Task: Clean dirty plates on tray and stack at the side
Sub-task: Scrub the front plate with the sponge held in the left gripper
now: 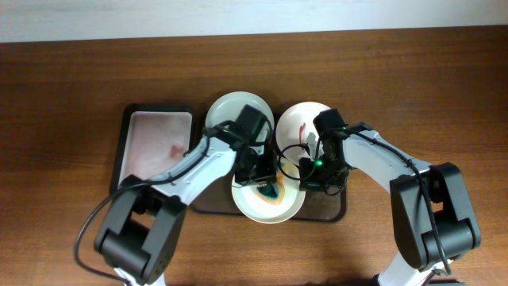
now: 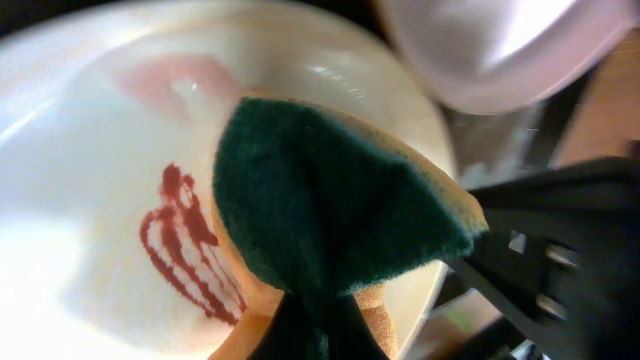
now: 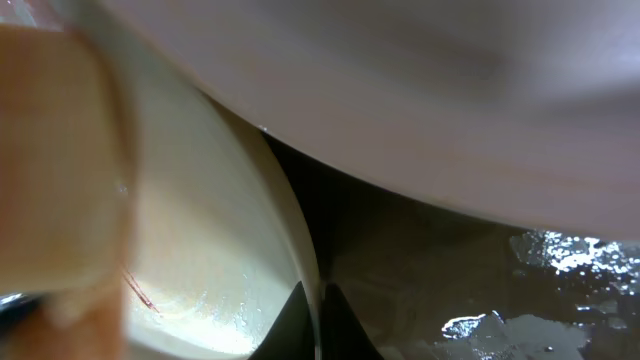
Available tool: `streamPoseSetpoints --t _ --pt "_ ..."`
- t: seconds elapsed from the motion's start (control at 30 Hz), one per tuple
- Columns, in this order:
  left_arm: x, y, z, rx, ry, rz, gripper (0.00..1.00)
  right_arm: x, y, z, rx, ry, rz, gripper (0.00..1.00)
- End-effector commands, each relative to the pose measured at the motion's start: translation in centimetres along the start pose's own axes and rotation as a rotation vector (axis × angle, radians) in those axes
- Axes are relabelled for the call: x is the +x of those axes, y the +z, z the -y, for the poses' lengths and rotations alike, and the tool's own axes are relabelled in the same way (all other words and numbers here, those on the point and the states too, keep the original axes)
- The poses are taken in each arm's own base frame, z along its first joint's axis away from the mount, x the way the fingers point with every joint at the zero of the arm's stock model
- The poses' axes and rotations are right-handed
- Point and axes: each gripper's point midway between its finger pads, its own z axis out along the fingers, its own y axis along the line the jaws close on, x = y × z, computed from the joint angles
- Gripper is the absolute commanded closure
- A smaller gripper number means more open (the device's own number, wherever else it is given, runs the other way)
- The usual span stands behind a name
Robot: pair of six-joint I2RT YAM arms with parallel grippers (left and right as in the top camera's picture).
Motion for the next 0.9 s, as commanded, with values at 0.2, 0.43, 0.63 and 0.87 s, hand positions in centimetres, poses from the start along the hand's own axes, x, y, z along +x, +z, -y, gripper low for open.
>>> streamPoseSetpoints --t 0.2,0.43,0.63,0.87 --pt "-0.9 1.8 -5.8 -0.338 -0.109 0.1 1.0 -0.1 0.0 -0.1 0.004 0.008 -0.006 0.96" --pt "-1.8 -0.4 -9.8 -0.575 -0.106 0.196 1.0 0.0 0.0 -0.1 0.005 0.01 -0.008 0.96" --pt "-1.3 -1.9 -8.7 -0.533 -0.121 0.165 1.0 0.0 0.0 -0.1 0.006 0.01 -0.009 0.95" --pt "-1.0 -5.4 -2.6 -0.289 -0.103 0.192 1.0 0.0 0.0 0.0 0.008 0.01 -0.008 0.95"
